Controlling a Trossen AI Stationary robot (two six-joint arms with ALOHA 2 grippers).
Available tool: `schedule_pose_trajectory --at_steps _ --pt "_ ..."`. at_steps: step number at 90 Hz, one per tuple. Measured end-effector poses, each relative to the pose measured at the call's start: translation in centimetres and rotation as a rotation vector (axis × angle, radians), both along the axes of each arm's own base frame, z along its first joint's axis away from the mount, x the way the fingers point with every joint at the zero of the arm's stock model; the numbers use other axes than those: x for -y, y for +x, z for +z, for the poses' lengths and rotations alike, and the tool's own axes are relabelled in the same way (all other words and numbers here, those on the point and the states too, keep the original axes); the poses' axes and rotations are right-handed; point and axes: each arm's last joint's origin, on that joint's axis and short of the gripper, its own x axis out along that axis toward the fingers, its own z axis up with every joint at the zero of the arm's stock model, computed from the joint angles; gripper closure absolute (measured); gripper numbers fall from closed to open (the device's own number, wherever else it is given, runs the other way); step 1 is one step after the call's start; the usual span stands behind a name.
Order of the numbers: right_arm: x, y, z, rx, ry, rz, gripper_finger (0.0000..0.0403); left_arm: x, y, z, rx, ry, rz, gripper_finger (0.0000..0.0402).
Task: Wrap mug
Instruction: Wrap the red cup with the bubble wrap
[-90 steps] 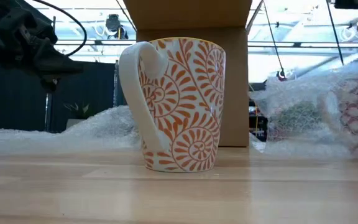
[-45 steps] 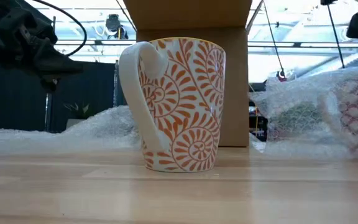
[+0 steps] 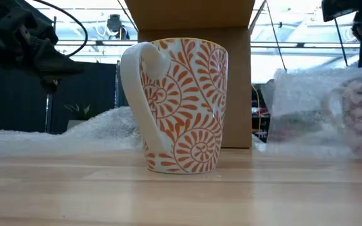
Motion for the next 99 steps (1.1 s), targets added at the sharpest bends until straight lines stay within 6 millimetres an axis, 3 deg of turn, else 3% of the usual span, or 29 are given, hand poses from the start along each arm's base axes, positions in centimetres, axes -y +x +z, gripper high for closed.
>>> schedule_pose_trajectory --at_steps 7,23,47,56,69,85,99 --pt "0.5 -0.2 0.1 -0.014 -0.017 -0.076 0.0239 0.0 0.0 0.0 0.001 0.000 0.000 0.0398" --pt "0.9 0.3 1.4 -0.015 0.122 -0.098 0.0239 0.0 0.0 0.0 -0.001 -0.001 0.000 0.0398" --pt "-0.4 1.6 5.8 0.149 0.261 0.057 0.0239 0.0 0.0 0.0 0.000 -0.001 -0.001 0.0398" --pt "-1.1 2.2 6.3 0.233 0.311 0.131 0.0239 0.0 0.0 0.0 0.000 0.000 0.000 0.0398" --pt "-1.9 2.9 4.3 0.249 0.389 0.173 0.0239 0.0 0.0 0.0 -0.001 0.000 0.000 0.0398" --pt "-1.0 2.2 0.3 0.134 0.346 0.047 0.0239 0.0 0.0 0.0 -0.004 0.007 -0.001 0.0398" --pt "-0.7 2.3 -1.8 0.126 0.383 0.016 0.0239 0.0 0.0 0.0 -0.004 0.007 -0.001 0.0398"
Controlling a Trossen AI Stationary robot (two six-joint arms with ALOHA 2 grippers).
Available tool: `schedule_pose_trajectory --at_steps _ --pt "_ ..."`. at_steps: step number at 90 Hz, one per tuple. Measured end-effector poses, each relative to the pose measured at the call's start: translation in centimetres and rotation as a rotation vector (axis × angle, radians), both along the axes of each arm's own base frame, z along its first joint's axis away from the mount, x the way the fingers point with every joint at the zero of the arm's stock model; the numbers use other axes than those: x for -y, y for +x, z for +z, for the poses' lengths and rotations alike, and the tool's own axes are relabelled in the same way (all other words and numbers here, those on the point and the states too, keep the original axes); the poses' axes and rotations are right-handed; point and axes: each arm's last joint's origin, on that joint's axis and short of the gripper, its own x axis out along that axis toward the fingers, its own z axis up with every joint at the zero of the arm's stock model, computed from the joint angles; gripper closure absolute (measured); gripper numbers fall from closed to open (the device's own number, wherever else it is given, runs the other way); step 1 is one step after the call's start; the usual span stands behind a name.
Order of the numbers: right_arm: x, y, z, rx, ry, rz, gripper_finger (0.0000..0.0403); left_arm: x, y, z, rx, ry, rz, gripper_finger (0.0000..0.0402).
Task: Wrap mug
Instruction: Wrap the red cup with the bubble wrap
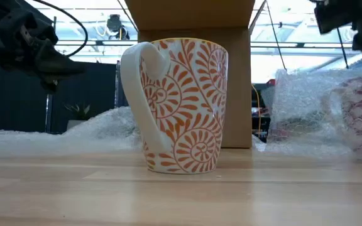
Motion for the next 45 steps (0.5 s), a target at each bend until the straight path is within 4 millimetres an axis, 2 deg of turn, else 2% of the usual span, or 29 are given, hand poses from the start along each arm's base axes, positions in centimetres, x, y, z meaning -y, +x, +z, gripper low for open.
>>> schedule_pose_trajectory --at_steps 16,29,38,45 --pt "0.1 -0.2 0.0 -0.027 0.025 0.005 0.0239 0.0 0.0 0.0 0.000 0.000 0.000 0.0398" --pt "0.3 -0.6 2.6 -0.054 0.006 -0.002 0.0239 0.0 0.0 0.0 0.001 -0.005 0.001 0.0398" --pt "0.9 -1.2 4.0 -0.079 -0.088 -0.034 0.0239 0.0 0.0 0.0 0.000 -0.005 0.001 0.0398" --pt "1.5 -1.8 4.3 -0.106 -0.188 -0.089 0.0239 0.0 0.0 0.0 0.001 -0.005 0.001 0.0398"
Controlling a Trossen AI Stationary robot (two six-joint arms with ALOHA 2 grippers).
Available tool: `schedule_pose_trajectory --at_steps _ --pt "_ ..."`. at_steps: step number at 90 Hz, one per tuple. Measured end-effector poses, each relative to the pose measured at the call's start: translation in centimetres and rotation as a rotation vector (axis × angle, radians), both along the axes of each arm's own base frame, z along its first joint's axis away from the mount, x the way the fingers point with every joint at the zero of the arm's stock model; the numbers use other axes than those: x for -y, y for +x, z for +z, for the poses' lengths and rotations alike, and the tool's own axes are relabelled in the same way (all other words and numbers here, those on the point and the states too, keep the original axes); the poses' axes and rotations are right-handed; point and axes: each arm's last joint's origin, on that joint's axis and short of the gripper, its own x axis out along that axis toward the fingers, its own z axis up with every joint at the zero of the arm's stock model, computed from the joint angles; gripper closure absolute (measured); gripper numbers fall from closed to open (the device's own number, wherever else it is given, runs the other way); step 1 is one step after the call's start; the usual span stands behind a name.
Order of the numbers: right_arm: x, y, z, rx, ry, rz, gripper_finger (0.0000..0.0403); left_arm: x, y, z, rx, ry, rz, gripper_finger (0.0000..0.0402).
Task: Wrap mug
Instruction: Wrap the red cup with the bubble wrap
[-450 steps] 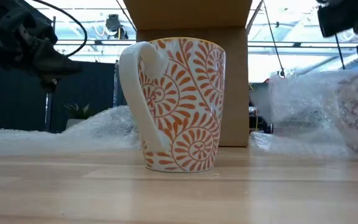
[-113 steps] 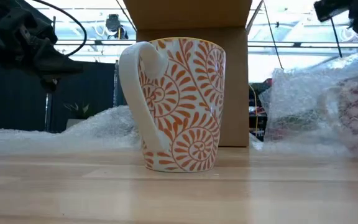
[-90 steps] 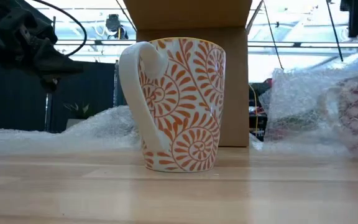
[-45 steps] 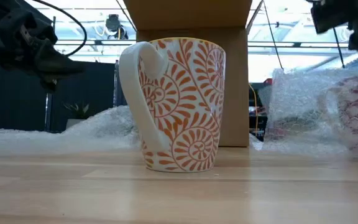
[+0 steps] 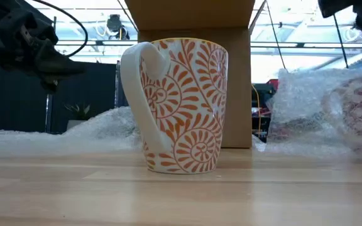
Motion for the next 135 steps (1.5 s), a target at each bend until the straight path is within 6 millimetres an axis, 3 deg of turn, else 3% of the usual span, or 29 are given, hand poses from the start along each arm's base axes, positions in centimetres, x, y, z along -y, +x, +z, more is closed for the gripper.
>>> schedule_pose_trajectory --at_steps 12,31,55,66,77,100,108,117,135 --pt "0.4 -0.4 -0.2 0.000 -0.076 -0.058 0.0239 0.0 0.0 0.0 -0.001 -0.001 0.000 0.0398" --pt "-1.1 2.1 -0.4 0.195 0.071 0.068 0.0239 0.0 0.0 0.0 0.000 -0.001 0.000 0.0398" --pt "0.2 0.6 -2.9 -0.148 -0.119 -0.053 0.0239 0.0 0.0 0.0 -0.004 -0.001 0.000 0.0398" --pt "0.9 0.5 -3.4 -0.161 -0.113 -0.107 0.0239 0.0 0.0 -0.1 -0.005 0.001 0.000 0.0398" --pt "1.0 1.3 -2.5 -0.105 -0.067 -0.118 0.0239 0.0 0.0 -0.1 -0.007 0.000 0.000 0.0398" --pt "-0.2 2.8 2.0 0.050 0.060 0.035 0.0239 0.0 0.0 -0.1 -0.006 -0.001 0.000 0.0398" --pt "-0.9 3.2 2.4 0.089 0.141 0.086 0.0239 0.0 0.0 -0.1 -0.006 -0.001 0.000 0.0398" --pt "-1.6 3.4 1.3 0.097 0.194 0.122 0.0239 0.0 0.0 -0.1 -0.005 -0.001 0.000 0.0398" --pt "-1.4 2.6 -3.3 0.002 0.168 0.079 0.0240 0.0 0.0 -0.1 -0.006 0.005 -0.001 0.0398"
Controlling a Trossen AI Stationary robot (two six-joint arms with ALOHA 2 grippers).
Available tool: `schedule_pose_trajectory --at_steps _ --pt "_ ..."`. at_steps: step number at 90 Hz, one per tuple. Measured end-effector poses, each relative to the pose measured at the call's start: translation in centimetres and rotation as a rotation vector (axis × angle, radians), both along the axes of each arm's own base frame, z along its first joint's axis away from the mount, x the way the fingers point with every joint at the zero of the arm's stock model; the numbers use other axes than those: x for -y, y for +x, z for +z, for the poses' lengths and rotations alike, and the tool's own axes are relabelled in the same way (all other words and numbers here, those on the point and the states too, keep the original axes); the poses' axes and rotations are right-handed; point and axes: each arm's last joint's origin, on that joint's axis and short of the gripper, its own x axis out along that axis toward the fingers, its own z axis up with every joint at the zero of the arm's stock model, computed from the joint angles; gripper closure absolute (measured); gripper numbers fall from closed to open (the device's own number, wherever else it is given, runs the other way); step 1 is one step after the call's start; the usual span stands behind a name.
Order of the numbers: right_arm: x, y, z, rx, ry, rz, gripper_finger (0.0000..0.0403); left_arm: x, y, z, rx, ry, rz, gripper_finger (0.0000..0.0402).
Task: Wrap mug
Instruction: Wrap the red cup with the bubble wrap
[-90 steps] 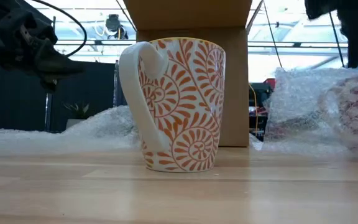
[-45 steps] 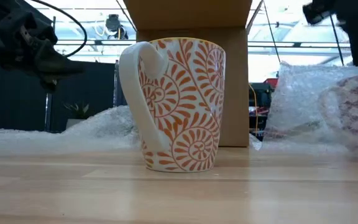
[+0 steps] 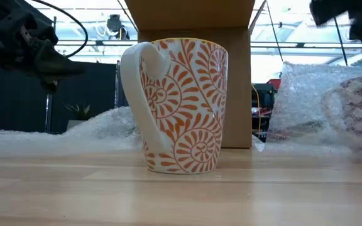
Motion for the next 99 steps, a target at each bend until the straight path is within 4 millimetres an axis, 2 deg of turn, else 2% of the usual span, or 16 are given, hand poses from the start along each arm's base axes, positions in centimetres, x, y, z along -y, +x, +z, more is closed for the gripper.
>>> schedule_pose_trajectory --at_steps 23,38,52,63,99 --pt "0.1 0.1 -4.4 0.072 0.040 -0.018 0.0245 0.0 0.0 0.0 0.000 0.000 0.000 0.0398" --pt "0.4 -0.3 -6.1 0.094 0.037 -0.065 0.0247 0.0 0.0 0.0 0.000 -0.004 0.001 0.0398" --pt "0.4 -0.2 -6.2 0.111 0.033 -0.057 0.0247 0.0 0.0 0.0 0.002 -0.011 0.001 0.0398" --pt "0.3 0.0 -5.9 0.109 0.035 -0.013 0.0247 0.0 0.0 0.3 0.039 -0.081 0.008 0.0398" --pt "-0.3 0.9 -5.3 0.164 0.083 0.136 0.0245 1.4 1.2 1.0 0.092 -0.113 -0.134 0.0399"
